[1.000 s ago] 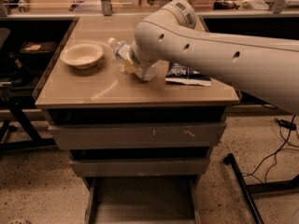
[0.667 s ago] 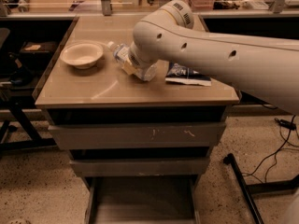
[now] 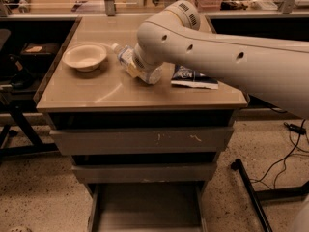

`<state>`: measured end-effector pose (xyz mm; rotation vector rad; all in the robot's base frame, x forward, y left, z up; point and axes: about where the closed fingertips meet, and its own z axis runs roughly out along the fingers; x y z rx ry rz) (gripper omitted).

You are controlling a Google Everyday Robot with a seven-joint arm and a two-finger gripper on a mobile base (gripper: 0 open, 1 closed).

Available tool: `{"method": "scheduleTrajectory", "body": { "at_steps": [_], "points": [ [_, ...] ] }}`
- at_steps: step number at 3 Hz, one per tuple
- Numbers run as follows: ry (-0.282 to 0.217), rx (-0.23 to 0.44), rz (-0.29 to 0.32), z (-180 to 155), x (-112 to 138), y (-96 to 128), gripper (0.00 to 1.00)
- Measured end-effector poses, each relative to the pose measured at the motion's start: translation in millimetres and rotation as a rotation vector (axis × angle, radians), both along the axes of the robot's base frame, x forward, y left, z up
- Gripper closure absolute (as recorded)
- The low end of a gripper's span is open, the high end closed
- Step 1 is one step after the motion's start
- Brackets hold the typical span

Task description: Pick blue plastic bottle from bottom drawer and place on counter

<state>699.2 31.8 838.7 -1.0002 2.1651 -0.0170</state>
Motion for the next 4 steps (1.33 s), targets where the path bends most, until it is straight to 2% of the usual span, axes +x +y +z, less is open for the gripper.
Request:
{"method": "scheduleTrajectory", "body": {
  "at_steps": [2, 3, 4],
  "points": [
    [0.0, 0.0, 0.0, 0.0, 0.0, 0.0, 0.13],
    [0.0, 0.0, 0.0, 0.1, -0.1, 0.1, 0.0],
    [0.0, 0.0, 0.0, 0.1, -0.1, 0.1, 0.0]
  ]
}}
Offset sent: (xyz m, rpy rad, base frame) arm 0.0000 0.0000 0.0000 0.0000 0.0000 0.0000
